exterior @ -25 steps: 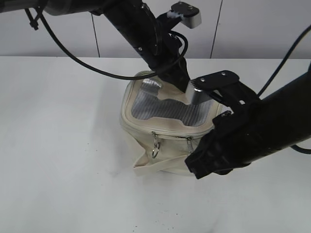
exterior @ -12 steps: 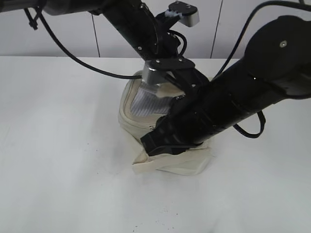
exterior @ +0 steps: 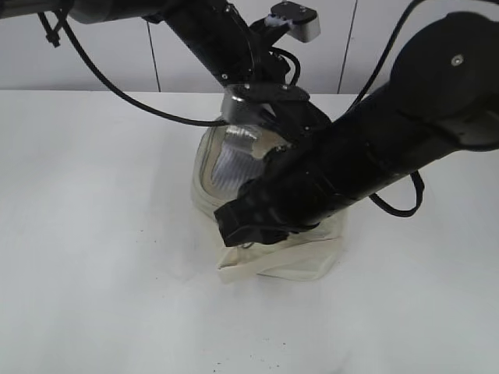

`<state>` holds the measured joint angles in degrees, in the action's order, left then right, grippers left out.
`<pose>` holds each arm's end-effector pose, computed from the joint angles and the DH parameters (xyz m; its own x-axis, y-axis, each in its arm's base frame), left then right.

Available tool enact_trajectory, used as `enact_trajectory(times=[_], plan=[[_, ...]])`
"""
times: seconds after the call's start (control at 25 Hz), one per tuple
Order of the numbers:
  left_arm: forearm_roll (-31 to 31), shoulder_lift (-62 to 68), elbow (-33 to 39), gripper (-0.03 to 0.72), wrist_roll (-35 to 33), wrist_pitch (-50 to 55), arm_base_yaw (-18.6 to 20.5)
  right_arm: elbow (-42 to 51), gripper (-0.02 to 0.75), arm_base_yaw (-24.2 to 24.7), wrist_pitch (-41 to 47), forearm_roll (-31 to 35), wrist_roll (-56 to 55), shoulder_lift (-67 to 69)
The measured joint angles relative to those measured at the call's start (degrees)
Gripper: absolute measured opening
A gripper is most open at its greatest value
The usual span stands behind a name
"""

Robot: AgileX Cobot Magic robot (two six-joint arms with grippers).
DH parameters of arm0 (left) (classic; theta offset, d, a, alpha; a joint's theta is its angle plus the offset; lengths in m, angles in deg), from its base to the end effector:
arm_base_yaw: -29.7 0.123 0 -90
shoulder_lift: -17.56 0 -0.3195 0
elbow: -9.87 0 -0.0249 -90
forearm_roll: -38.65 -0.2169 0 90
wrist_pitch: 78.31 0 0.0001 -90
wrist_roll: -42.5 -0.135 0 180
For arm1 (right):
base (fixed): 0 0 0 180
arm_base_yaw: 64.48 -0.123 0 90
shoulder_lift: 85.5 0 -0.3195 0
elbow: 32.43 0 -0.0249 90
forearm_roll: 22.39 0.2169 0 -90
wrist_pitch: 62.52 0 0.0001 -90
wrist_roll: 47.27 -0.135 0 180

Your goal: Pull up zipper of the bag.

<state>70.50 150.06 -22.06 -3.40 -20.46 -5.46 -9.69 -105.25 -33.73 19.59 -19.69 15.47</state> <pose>0.3629 -0.3294 0.2346 -0.3388 0.7457 -0.5737 0.9388 0.3085 -0.1534 0.2189 0.2462 0.2311 -0.7563 -0.4206 -0.5011 -0.6256 0.6890 0.3660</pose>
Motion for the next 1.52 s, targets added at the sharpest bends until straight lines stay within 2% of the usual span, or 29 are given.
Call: enact_trajectory(times=[0.12, 0.2, 0.32, 0.44, 0.52, 0.64, 0.76, 0.92, 1.24, 1.4, 1.52], plan=[[-0.34, -0.19, 0.00, 0.043, 0.75, -0.01, 0.00, -0.38, 0.251, -0.25, 0.85, -1.81, -4.16, -2.80], [-1.18, -0.66, 0.06, 0.064, 1.02, 0.11, 0.00, -0.39, 0.370, -0.32, 1.55, -5.66, -9.25, -5.03], [-1.77, -1.45, 0.12, 0.142, 1.35, -0.08, -0.05, -0.39, 0.519, -0.32, 3.24, -14.26, -18.45, -8.48], [-1.77, -2.35, 0.06, 0.234, 1.49, -0.62, -0.05, -0.39, 0.595, -0.32, 5.09, -24.30, -27.58, -11.74], [-1.90, -3.02, 0.06, 0.279, 1.61, -0.56, -0.05, -0.39, 0.609, -0.32, 5.32, -31.68, -33.49, -13.52], [-3.81, -4.16, 0.06, 0.303, 3.09, -0.85, -0.05, -0.39, 0.613, -0.32, 5.57, -41.98, -42.21, -14.72], [-7.00, -5.69, 0.06, 0.309, 6.93, -1.79, 0.24, -0.39, 0.615, 0.57, 5.68, -47.32, -46.58, -14.83], [-11.72, -7.58, 0.06, 0.309, 14.65, -1.42, 1.73, -0.50, 0.613, 5.32, 7.04, -48.78, -47.64, -14.83], [-28.32, -12.81, 0.06, 0.311, 31.78, 7.75, 7.22, -1.04, 0.582, 18.65, 16.25, -52.04, -46.43, -14.83], [-35.49, -16.05, 0.35, 0.311, 38.78, 11.21, 10.80, -1.04, 0.578, 20.78, 22.25, -53.57, -46.03, -15.66], [-37.78, -20.03, 2.74, 0.311, 43.02, 11.47, 14.28, -1.04, 0.577, 20.79, 25.76, -53.86, -46.00, -17.46]])
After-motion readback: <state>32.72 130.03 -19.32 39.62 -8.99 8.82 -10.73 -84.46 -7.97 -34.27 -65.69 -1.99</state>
